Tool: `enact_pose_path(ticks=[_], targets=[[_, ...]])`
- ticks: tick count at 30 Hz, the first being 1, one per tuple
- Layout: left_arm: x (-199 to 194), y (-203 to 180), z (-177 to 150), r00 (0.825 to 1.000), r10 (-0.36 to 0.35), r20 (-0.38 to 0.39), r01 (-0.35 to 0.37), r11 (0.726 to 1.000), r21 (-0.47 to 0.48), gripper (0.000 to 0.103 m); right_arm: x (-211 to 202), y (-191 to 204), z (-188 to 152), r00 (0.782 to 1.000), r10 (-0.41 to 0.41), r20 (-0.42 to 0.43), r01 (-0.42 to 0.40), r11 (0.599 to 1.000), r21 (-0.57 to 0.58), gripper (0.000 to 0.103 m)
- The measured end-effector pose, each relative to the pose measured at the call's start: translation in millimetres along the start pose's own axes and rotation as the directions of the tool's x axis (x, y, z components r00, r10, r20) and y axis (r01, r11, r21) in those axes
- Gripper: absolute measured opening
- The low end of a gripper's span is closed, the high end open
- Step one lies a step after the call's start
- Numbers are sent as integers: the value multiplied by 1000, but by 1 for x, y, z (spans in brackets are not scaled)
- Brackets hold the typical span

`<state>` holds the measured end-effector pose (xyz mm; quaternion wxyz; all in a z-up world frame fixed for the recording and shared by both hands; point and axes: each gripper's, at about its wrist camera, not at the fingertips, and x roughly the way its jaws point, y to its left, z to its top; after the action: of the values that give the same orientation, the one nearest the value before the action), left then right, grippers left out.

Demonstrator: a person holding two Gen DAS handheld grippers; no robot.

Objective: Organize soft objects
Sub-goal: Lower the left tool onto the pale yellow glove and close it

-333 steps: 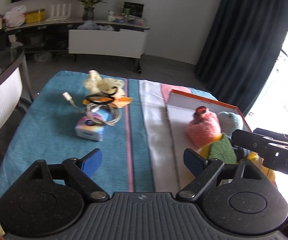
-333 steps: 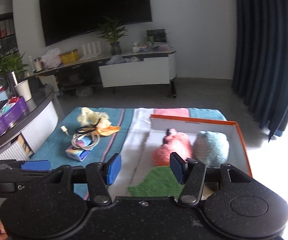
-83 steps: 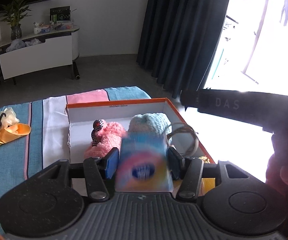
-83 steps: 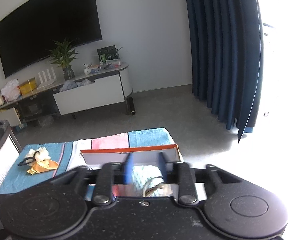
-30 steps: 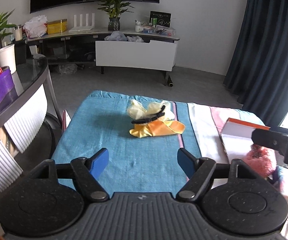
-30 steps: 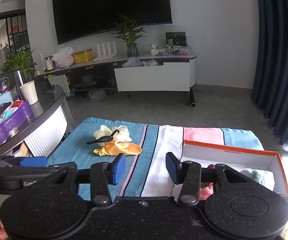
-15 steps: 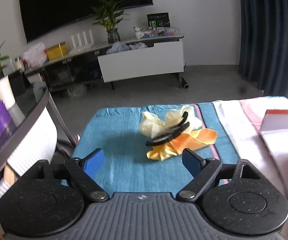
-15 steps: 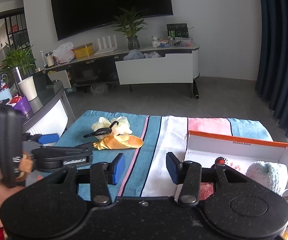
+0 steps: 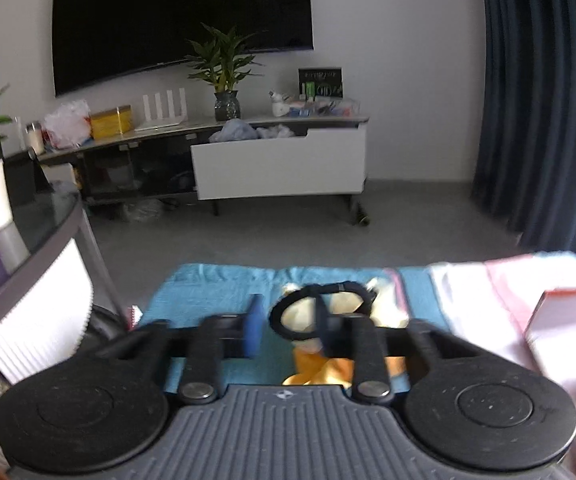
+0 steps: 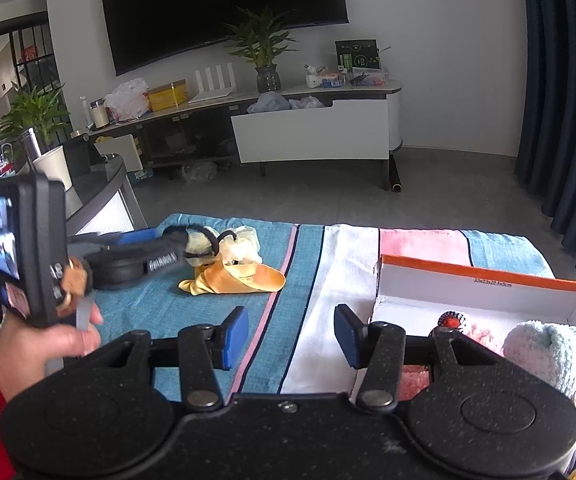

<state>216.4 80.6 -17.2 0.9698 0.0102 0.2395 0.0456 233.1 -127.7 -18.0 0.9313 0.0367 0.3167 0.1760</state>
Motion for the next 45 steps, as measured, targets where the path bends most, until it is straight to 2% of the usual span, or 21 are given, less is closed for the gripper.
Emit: enact_pose_path(ticks=[2,5,9,10,11,12,13,14,16,20,23,27,28,30,31,35,38,41,45], targets=[[-3,0,3,1000,-8,23,8,1000,-15,10,1,1,0,1000,3,-2,-3,1000,-6,58],[-5,4,8,999,-46,17,47,998,-52,10,1,3,0,1000,2,-4,-2,1000,-14,58],[-8,9,7,999,-43,11,44,997,-67,12,-2,7,2,1000,6,2,-6,1000,-22,59],[-9,11,7,999,-53,12,53,996,-73,18,-2,7,2,1000,6,5,-6,1000,-24,58],[-10,13,9,997,-71,9,71,993,-96,38,-3,7,2,1000,6,7,-6,1000,-26,58],[-10,15,11,996,-85,12,86,989,-119,51,-3,7,1,1000,6,6,-6,1000,-28,59],[-9,16,14,995,-96,9,96,986,-133,75,-3,6,2,1000,5,6,-5,1000,-27,59],[-6,15,18,994,-113,0,112,984,-142,88,-2,6,2,1000,4,4,-4,1000,-25,59],[6,10,26,989,-141,-32,136,981,-135,90,-1,5,2,1000,6,2,-5,1000,-19,59],[43,-6,36,984,-92,-151,81,994,-77,92,0,5,1,1000,14,4,-14,1000,-21,59],[70,-15,37,962,-113,-247,95,992,-84,94,0,2,2,1000,18,7,-18,1000,-16,58],[97,-31,32,946,-50,-320,54,999,3,96,2,-1,1,1000,20,5,-20,1000,-6,58],[103,-32,30,944,-32,-328,40,999,18,93,1,0,1,1000,20,4,-20,1000,-6,58],[109,-28,26,940,-30,-339,36,999,11,67,1,-1,0,1000,21,2,-21,1000,-6,59],[110,-23,25,940,-56,-337,53,998,-17,52,1,-1,1,1000,21,3,-21,1000,-7,58],[87,-6,29,961,-87,-261,71,995,-72,24,3,-3,2,1000,20,4,-20,1000,-5,59],[65,6,36,974,-102,-200,80,990,-113,9,6,1,3,1000,29,1,-29,1000,-8,58],[45,17,40,982,-101,-161,80,987,-136,8,12,8,6,998,57,-7,-57,998,-26,60],[28,30,33,981,-110,-160,86,985,-150,8,30,21,12,996,87,-36,-89,995,-49,63]])
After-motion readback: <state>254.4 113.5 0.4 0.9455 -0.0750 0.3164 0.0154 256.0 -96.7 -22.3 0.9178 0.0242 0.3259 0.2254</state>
